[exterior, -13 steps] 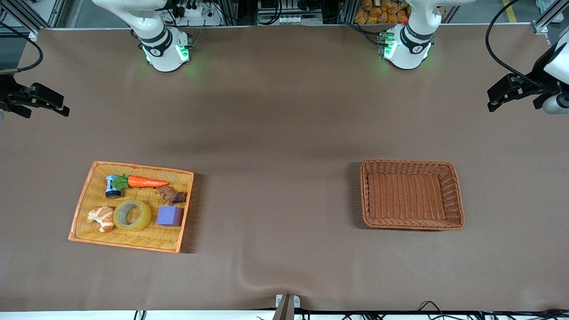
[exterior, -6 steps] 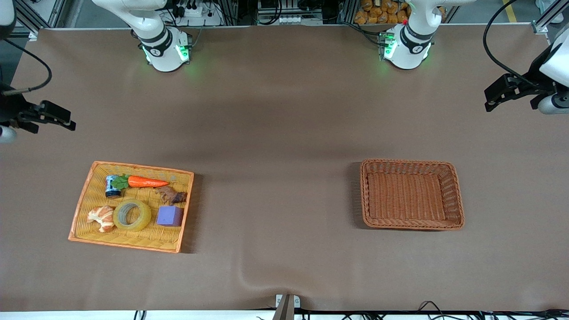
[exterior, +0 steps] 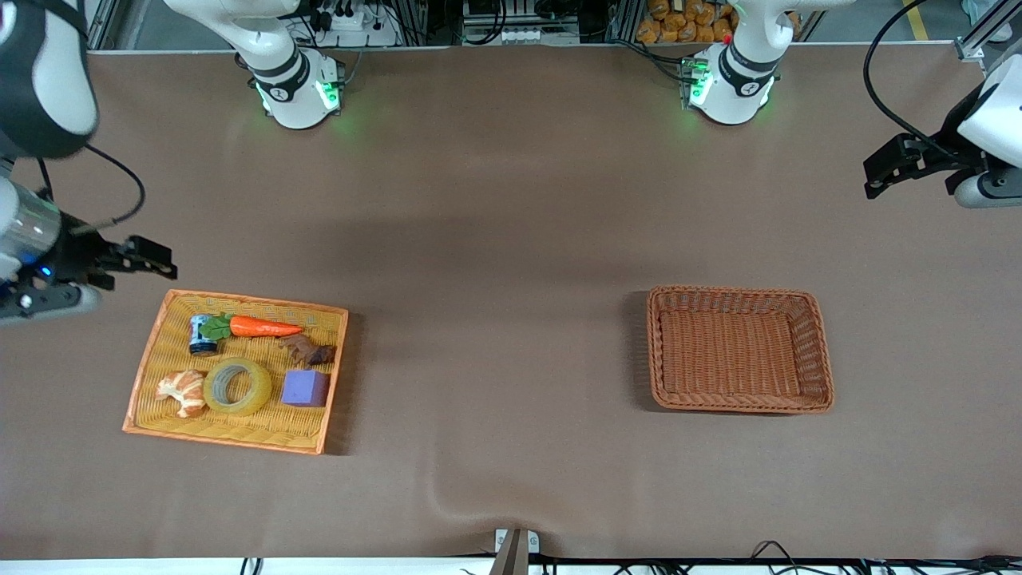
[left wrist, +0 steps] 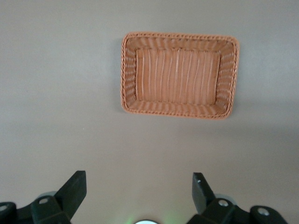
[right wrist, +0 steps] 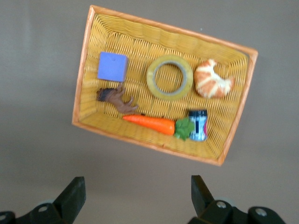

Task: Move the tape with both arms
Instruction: 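Move the right gripper down toward the yellow tape roll in the tray, then lower the right gripper into the tape roll and close on its rim, then carry the tape with the right gripper while the left gripper approaches, then grasp the tape with the left gripper while the right gripper releases, then carry the tape over the wicker basket with the left gripper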

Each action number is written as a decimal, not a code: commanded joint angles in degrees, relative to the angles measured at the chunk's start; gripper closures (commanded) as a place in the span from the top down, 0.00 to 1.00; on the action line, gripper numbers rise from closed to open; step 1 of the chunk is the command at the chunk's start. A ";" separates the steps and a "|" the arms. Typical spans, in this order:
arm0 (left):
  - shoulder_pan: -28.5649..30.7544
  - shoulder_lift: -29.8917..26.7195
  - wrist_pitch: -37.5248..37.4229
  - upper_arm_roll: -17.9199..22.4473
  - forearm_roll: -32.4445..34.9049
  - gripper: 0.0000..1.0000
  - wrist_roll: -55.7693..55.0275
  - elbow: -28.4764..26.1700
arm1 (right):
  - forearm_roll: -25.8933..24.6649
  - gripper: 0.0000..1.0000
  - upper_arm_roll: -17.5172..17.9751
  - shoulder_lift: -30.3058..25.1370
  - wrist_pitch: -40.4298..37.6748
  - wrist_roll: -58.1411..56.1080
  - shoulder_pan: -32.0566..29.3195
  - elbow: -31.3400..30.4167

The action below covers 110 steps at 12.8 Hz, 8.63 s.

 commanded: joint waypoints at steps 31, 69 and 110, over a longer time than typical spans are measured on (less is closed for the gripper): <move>0.68 0.05 -5.56 -2.50 -6.32 1.00 1.67 0.01 | -0.49 0.00 -0.55 32.59 21.73 9.02 -4.11 7.57; -9.77 19.98 22.72 -2.50 -4.29 1.00 -10.53 -2.98 | 4.78 1.00 -0.46 32.25 27.72 57.79 44.14 7.57; 3.66 31.59 43.37 -2.23 1.51 0.00 -13.71 -15.28 | -2.51 1.00 3.14 -10.65 -18.17 12.09 -2.36 6.17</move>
